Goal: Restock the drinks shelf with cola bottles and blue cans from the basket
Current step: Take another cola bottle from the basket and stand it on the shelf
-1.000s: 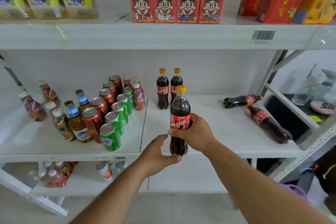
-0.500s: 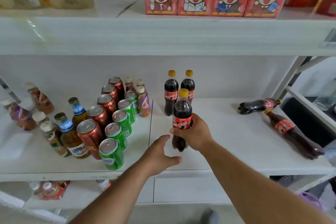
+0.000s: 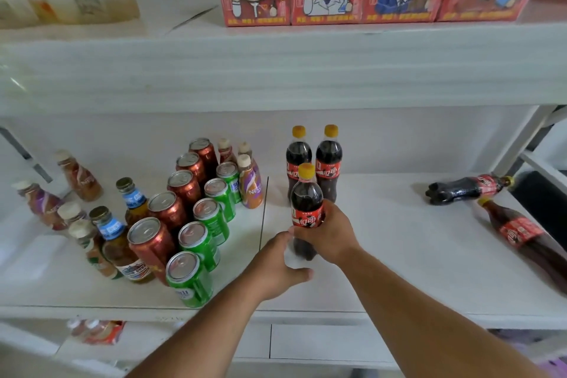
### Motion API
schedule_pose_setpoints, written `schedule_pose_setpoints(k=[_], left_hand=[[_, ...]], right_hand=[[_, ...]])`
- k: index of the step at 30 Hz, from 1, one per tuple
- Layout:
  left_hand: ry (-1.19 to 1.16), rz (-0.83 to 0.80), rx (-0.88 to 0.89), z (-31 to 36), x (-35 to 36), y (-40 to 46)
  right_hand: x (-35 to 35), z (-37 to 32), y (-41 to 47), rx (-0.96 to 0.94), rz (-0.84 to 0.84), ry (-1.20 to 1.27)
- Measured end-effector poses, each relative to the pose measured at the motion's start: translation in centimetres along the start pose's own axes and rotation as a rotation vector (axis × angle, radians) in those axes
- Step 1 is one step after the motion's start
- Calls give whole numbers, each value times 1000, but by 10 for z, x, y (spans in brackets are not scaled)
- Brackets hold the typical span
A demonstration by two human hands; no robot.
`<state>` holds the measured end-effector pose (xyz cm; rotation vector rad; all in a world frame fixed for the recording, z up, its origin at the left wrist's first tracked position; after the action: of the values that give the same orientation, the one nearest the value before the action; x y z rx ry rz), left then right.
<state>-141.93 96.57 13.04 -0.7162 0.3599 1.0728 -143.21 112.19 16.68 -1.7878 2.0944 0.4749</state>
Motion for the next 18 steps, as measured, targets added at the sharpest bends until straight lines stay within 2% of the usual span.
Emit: schedule_pose_setpoints(k=[18], left_hand=[[-130,11,-7,6,3,37]], right_hand=[[4,6,12,-23,-29,34]])
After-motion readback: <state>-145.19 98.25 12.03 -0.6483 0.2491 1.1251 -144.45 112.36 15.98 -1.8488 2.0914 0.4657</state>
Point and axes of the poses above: each hand's wrist, its own y-axis towards the middle knuckle, its own x-axis out of the palm, z = x × y, the point moved 8 cm from there along y, towards the middle knuckle, and after that the axes turned 8 degrees about -x, right-handed, at the moved point
